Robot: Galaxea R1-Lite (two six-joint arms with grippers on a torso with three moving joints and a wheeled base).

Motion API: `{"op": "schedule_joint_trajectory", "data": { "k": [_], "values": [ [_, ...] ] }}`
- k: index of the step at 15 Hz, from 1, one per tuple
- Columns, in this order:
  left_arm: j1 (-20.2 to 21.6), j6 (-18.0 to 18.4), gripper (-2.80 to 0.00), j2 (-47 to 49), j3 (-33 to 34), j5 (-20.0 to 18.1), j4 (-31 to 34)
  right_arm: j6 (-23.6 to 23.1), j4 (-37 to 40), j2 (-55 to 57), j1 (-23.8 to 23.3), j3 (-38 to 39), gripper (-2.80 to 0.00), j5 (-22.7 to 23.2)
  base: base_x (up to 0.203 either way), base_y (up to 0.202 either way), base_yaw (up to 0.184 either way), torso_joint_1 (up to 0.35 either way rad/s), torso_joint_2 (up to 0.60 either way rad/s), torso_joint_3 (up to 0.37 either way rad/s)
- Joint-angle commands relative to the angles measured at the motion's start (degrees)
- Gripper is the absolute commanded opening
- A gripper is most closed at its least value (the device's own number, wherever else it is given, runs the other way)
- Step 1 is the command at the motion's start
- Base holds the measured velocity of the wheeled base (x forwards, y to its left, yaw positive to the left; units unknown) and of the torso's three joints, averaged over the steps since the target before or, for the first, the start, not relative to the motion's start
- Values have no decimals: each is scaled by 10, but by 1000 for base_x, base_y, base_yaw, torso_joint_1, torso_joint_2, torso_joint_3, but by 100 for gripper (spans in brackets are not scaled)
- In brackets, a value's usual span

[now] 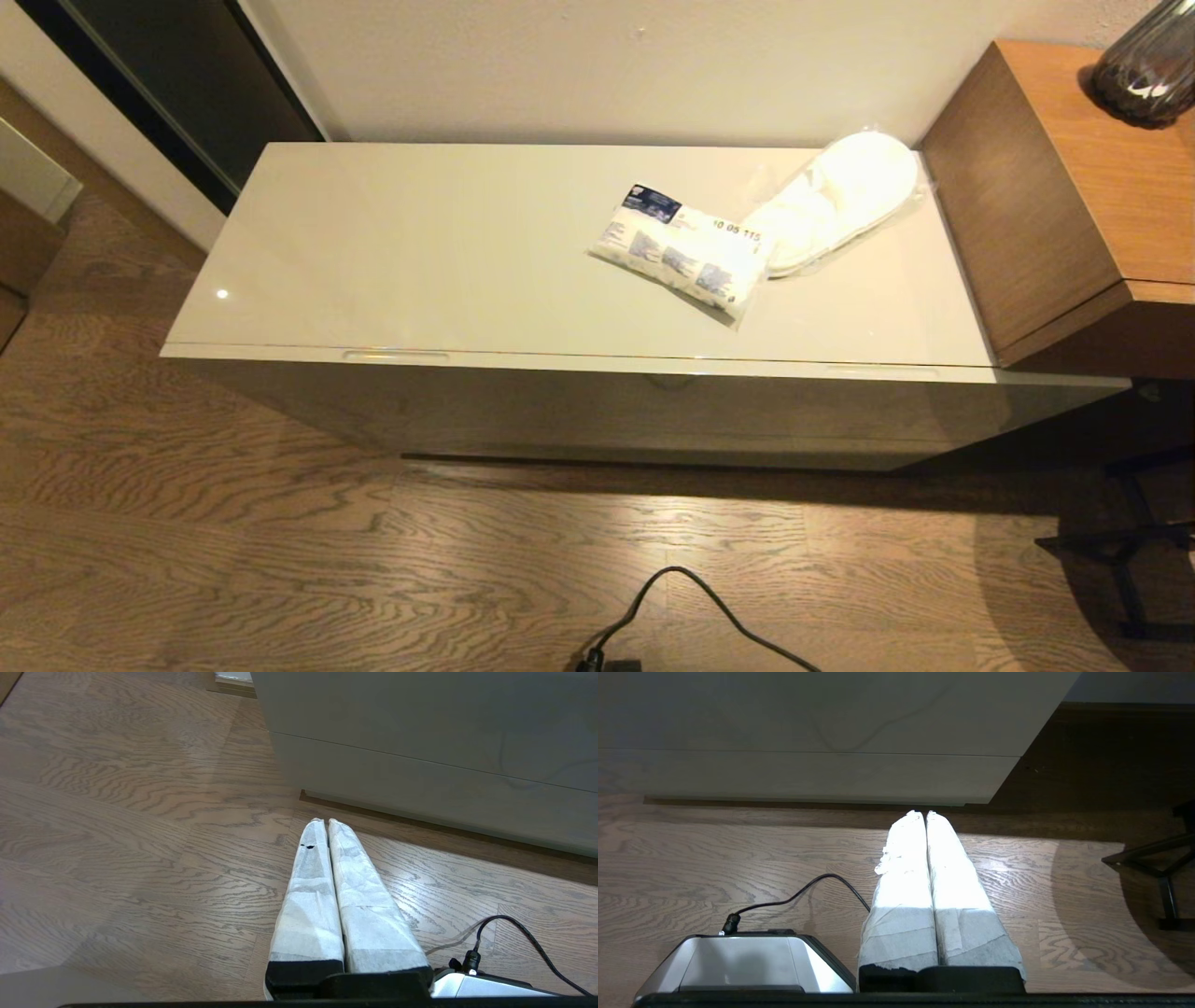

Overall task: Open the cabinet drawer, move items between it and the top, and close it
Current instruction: Open the drawer

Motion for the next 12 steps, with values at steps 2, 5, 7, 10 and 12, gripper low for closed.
{"op": "schedule_joint_trajectory", "data": {
  "k": [2, 5, 7, 10, 12],
  "values": [
    [0, 0, -280, -22, 1, 0, -1, 0, 0, 1, 0, 1, -280, 0, 0, 0, 0, 0, 0, 0],
    [0, 0, -280, -22, 1, 0, -1, 0, 0, 1, 0, 0, -280, 0, 0, 0, 0, 0, 0, 0],
    [0, 0, -280, -22, 1, 0, -1, 0, 1, 1, 0, 0, -280, 0, 0, 0, 0, 0, 0, 0],
    [0, 0, -280, -22, 1, 0, -1, 0, 1, 1, 0, 1, -280, -1, 0, 0, 0, 0, 0, 0],
    [0, 0, -280, -22, 1, 0, -1, 0, 1, 1, 0, 1, -280, 0, 0, 0, 0, 0, 0, 0]
  ]
}}
